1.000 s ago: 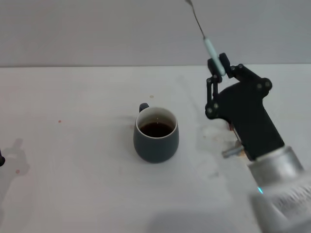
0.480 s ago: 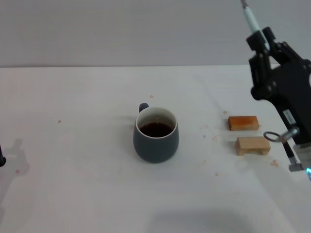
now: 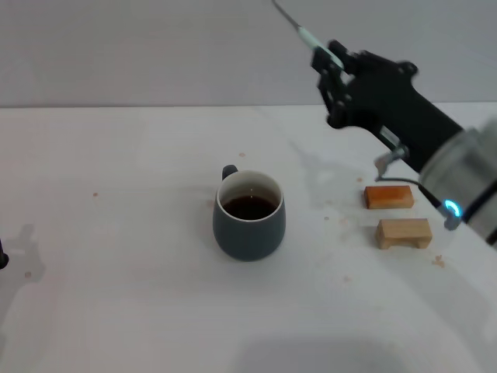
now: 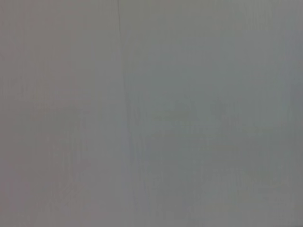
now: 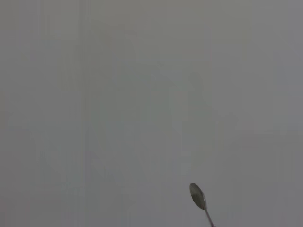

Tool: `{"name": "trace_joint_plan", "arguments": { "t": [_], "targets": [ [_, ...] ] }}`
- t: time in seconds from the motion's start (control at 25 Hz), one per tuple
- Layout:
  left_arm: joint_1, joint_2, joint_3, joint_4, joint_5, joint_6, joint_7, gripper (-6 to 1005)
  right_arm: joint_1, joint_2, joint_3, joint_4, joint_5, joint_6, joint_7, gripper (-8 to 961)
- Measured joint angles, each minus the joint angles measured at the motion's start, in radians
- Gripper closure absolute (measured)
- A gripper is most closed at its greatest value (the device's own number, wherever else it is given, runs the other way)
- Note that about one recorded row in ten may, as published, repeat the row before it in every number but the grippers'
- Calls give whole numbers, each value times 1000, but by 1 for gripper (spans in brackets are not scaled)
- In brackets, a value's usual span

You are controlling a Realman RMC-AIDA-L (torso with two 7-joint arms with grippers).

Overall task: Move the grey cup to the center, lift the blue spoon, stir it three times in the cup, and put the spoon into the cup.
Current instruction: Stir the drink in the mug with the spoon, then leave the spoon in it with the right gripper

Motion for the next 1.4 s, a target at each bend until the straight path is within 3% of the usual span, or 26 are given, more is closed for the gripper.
{"name": "trace_joint_plan", "arguments": {
  "t": [0.04,0.08,0.12,0.24,0.44,0.52,0.6,0.64,0.92,1.08,1.4],
  "targets": [
    [0,0,0,0,0,0,0,1001,-14,9,30,77,-30,108,0,830],
    [0,0,0,0,0,0,0,1001,-28,27,75,205,-77,311,-1,830],
    [0,0,0,0,0,0,0,1001,-28,27,75,205,-77,311,-1,830],
    [-1,0,0,0,0,0,0,1001,-24,68,141,387,-116,647,-6,830],
    [1,0,-5,0,-1,7,0,1001,39,150,237,587,-122,1107,-97,831],
    [2,2,-7,0,-4,10,1,1001,95,167,266,604,-113,1256,-117,831],
    [1,2,-7,1,-4,14,2,1001,168,165,290,601,-103,1383,-105,831],
    [1,2,-7,1,-4,14,2,1001,239,165,303,599,-100,1513,-88,831],
    [5,3,-8,0,-4,22,6,1001,389,167,308,604,-102,1725,-62,831],
    [9,3,-8,1,-6,24,16,1001,451,169,309,604,-100,1829,-47,831],
    [11,3,-9,-1,-8,25,17,1001,457,170,283,603,-74,1913,-7,831]
  ]
}}
